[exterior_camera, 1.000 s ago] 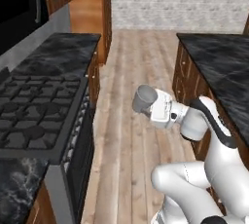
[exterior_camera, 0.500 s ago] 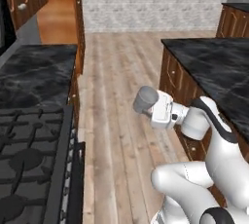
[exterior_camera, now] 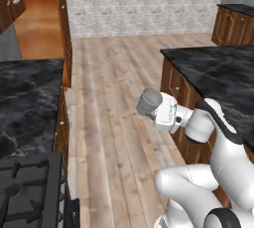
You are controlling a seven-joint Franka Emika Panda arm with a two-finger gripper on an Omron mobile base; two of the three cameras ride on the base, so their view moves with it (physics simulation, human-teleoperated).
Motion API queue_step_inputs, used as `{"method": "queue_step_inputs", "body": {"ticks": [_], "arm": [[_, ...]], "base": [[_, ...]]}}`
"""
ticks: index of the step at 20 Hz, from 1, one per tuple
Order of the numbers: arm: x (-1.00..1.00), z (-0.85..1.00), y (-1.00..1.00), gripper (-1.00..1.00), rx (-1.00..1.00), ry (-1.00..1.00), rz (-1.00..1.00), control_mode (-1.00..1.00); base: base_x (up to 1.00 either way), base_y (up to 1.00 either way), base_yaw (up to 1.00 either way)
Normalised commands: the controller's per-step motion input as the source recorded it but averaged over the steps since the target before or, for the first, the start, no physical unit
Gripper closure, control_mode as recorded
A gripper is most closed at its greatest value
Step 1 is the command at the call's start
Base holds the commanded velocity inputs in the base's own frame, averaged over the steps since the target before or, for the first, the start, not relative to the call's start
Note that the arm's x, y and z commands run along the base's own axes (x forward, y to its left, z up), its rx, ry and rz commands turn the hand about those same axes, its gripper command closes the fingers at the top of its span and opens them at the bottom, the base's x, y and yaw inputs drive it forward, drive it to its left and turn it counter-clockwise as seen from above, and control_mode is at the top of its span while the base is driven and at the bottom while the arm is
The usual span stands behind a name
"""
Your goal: Move the glass cup from next to the sink to the open cabinet. Then, move the bowl with the sweet potato to the fridge to clear the area for faucet cleaning.
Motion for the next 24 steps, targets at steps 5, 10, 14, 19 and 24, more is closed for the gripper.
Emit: {"method": "queue_step_inputs", "body": {"ticks": [5, 10, 14, 19, 24], "arm": [[0.0, 0.0, 0.0, 1.0, 0.0, 0.0, 0.0, 1.0], [0.0, 0.0, 0.0, 1.0, 0.0, 0.0, 0.0, 1.0], [0.0, 0.0, 0.0, 1.0, 0.0, 0.0, 0.0, 1.0], [0.0, 0.0, 0.0, 1.0, 0.0, 0.0, 0.0, 1.0], [0.0, 0.0, 0.0, 1.0, 0.0, 0.0, 0.0, 1.0]], "base": [[1.0, 0.21, -0.25], [1.0, 0.27, -0.15], [1.0, 0.31, -0.12], [1.0, 0.34, -0.13], [1.0, 0.46, -0.15]]}}
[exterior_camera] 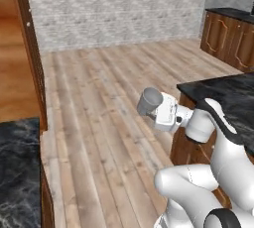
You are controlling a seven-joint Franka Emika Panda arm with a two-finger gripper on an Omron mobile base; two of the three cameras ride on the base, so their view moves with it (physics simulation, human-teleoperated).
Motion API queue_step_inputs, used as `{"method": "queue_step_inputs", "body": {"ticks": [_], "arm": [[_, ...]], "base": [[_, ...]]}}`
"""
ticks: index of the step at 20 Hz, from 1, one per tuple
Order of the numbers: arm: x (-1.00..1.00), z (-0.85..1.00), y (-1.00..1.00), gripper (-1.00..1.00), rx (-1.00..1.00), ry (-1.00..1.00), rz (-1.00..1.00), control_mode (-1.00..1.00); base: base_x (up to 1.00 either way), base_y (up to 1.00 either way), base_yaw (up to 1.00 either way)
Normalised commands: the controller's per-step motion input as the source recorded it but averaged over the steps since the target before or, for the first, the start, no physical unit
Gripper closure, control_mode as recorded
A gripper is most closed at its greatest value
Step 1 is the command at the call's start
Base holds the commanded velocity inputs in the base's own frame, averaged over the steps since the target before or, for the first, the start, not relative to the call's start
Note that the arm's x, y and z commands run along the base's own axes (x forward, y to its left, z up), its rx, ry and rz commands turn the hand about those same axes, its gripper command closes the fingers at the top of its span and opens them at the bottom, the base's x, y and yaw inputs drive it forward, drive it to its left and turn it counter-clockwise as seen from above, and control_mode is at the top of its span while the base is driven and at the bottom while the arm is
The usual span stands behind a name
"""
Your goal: Move the glass cup from next to the sink to the open cabinet. Then, move the bowl with the sweet potato to the fridge to clear the area for faucet cleaning.
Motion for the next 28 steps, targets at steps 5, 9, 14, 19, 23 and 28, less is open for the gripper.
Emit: {"method": "queue_step_inputs", "body": {"ticks": [5, 9, 14, 19, 23, 28], "arm": [[0.0, 0.0, 0.0, 1.0, 0.0, 0.0, 0.0, 1.0], [0.0, 0.0, 0.0, 1.0, 0.0, 0.0, 0.0, 1.0], [0.0, 0.0, 0.0, 1.0, 0.0, 0.0, 0.0, 1.0], [0.0, 0.0, 0.0, 1.0, 0.0, 0.0, 0.0, 1.0], [0.0, 0.0, 0.0, 1.0, 0.0, 0.0, 0.0, 1.0], [0.0, 0.0, 0.0, 1.0, 0.0, 0.0, 0.0, 1.0]], "base": [[1.0, 0.58, -0.18], [1.0, 0.55, -0.26], [1.0, 0.57, -0.3], [1.0, 0.64, -0.41], [1.0, 0.69, -0.53], [1.0, 0.71, -0.56]]}}
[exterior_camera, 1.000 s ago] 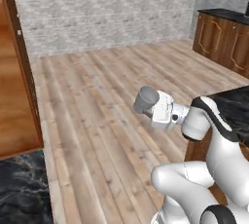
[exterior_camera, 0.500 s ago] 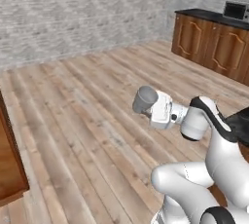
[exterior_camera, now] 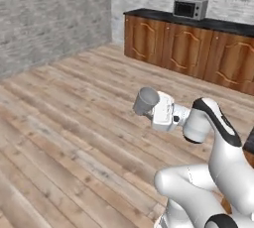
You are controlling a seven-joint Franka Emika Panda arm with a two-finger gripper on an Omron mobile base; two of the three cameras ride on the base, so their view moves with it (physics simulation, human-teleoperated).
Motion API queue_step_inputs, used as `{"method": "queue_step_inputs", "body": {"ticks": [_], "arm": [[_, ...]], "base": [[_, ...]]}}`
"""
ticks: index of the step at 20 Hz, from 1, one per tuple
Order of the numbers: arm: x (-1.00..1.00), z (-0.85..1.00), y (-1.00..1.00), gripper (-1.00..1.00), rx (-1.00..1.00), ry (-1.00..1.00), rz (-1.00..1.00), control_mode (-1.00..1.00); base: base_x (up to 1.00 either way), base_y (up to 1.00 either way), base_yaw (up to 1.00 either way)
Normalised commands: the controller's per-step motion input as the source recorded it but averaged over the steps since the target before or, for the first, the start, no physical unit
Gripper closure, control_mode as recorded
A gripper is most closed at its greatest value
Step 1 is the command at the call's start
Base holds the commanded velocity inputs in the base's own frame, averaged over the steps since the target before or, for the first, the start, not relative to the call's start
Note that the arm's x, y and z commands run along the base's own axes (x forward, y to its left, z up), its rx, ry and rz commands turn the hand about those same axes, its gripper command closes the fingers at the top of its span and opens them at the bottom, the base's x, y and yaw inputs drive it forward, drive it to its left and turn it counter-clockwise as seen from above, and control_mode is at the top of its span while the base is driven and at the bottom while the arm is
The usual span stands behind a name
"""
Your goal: Move the glass cup from next to the sink to the open cabinet. Then, move the bowl with the sweet potato to the fridge to clear the area for faucet cleaning.
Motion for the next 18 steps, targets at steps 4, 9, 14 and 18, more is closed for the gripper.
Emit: {"method": "queue_step_inputs", "body": {"ticks": [4, 9, 14, 18], "arm": [[0.0, 0.0, 0.0, 1.0, 0.0, 0.0, 0.0, 1.0], [0.0, 0.0, 0.0, 1.0, 0.0, 0.0, 0.0, 1.0], [0.0, 0.0, 0.0, 1.0, 0.0, 0.0, 0.0, 1.0], [0.0, 0.0, 0.0, 1.0, 0.0, 0.0, 0.0, 1.0]], "base": [[1.0, 0.7, -0.56], [1.0, 0.71, -0.61], [1.0, 0.72, -0.64], [1.0, 0.72, -0.59]]}}
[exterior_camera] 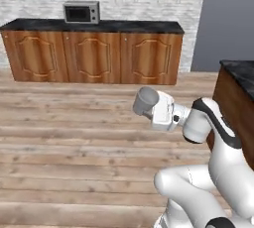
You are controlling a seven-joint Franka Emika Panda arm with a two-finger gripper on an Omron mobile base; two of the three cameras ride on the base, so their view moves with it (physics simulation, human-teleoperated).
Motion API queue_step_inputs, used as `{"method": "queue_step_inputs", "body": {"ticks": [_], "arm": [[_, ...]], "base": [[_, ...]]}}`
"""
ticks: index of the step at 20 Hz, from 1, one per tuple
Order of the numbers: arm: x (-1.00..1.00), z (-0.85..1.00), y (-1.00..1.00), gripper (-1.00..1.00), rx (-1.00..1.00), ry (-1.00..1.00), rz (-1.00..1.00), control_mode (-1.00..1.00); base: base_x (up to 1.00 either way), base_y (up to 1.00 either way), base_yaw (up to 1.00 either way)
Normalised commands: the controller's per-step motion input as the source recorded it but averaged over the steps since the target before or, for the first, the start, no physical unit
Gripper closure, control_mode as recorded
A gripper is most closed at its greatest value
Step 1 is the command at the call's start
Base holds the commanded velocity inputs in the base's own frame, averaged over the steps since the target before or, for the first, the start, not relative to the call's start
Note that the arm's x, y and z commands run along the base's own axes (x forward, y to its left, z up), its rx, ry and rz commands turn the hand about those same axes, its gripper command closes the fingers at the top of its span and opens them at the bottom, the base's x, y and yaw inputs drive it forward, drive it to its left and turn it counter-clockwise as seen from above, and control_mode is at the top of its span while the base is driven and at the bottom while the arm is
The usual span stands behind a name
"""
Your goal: Move the glass cup from next to the sink to the open cabinet. Then, move the bowl with the sweet potato to the fridge to clear the area for faucet cleaning.
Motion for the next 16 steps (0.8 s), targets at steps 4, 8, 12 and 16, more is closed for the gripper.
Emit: {"method": "queue_step_inputs", "body": {"ticks": [4, 8, 12, 16], "arm": [[0.0, 0.0, 0.0, 1.0, 0.0, 0.0, 0.0, 1.0], [0.0, 0.0, 0.0, 1.0, 0.0, 0.0, 0.0, 1.0], [0.0, 0.0, 0.0, 1.0, 0.0, 0.0, 0.0, 1.0], [0.0, 0.0, 0.0, 1.0, 0.0, 0.0, 0.0, 1.0]], "base": [[1.0, 0.61, -0.53], [1.0, 0.16, -0.32], [1.0, 0.01, -0.06], [1.0, 0.0, 0.0]]}}
